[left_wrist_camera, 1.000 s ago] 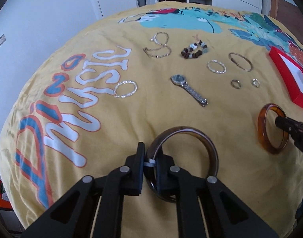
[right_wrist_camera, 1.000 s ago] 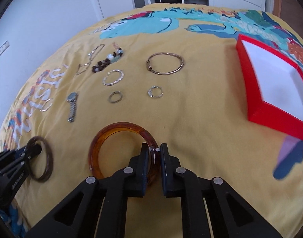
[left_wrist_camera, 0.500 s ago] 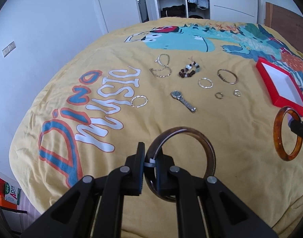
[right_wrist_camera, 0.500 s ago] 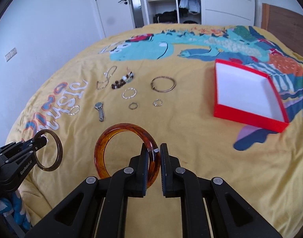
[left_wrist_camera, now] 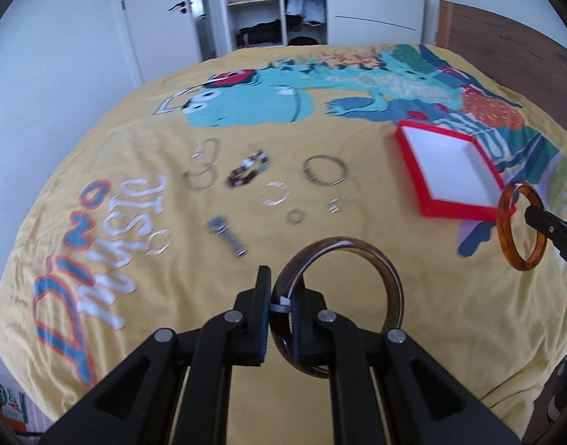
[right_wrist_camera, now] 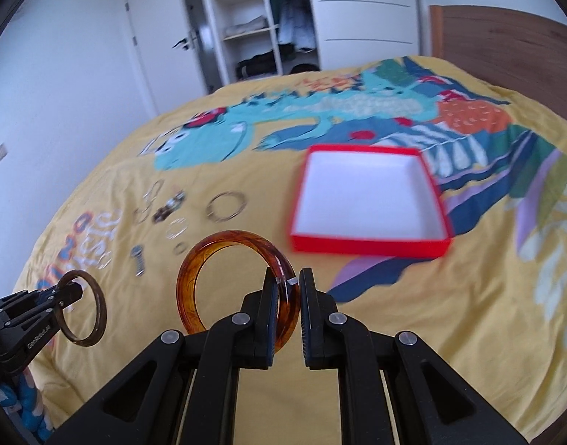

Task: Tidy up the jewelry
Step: 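Carry both bangles in both grippers over the red-rimmed white box, then open both grippers to drop the bangles into the box and withdraw, then grasp the silver watch with the left gripper while the right grasps a small silver ring, then carry the watch and the ring in both grippers over the box, then release the watch from the left gripper while the right releases the ring into the box, then grasp the twisted silver hoop with the left gripper while the right grasps another small ring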

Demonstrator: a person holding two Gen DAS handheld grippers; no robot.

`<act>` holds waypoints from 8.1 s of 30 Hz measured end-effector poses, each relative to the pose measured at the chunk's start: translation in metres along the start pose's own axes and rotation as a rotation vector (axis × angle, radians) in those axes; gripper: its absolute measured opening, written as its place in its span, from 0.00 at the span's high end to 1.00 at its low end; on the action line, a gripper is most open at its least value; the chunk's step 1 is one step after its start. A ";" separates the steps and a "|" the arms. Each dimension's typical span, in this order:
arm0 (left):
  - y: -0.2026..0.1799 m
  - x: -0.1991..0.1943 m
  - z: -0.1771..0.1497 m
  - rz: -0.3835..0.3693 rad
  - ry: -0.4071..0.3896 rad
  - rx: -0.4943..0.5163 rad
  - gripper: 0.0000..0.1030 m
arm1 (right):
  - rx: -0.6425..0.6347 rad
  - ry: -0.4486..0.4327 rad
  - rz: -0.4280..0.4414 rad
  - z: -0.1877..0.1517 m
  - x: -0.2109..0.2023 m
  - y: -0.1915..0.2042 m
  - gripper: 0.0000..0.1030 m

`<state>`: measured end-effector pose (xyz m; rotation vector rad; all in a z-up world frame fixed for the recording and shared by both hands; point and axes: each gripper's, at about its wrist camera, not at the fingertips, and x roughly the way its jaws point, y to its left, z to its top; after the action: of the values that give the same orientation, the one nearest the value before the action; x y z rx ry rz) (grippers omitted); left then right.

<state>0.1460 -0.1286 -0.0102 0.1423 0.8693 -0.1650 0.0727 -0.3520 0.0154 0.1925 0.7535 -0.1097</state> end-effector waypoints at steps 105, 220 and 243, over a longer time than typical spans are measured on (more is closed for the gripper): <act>0.114 0.179 0.003 -0.017 0.152 -0.357 0.64 | -0.226 0.201 0.220 0.001 0.222 0.122 0.63; -0.207 0.189 0.133 -0.284 0.045 0.150 0.75 | -0.248 0.184 -0.023 0.098 0.189 -0.141 0.72; 0.002 0.027 0.093 -0.108 -0.077 -0.032 0.65 | -0.210 0.003 0.107 0.095 0.023 -0.006 0.70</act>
<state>0.2334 -0.1471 0.0284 0.0589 0.8031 -0.2555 0.1521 -0.3787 0.0666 0.0324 0.7512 0.0714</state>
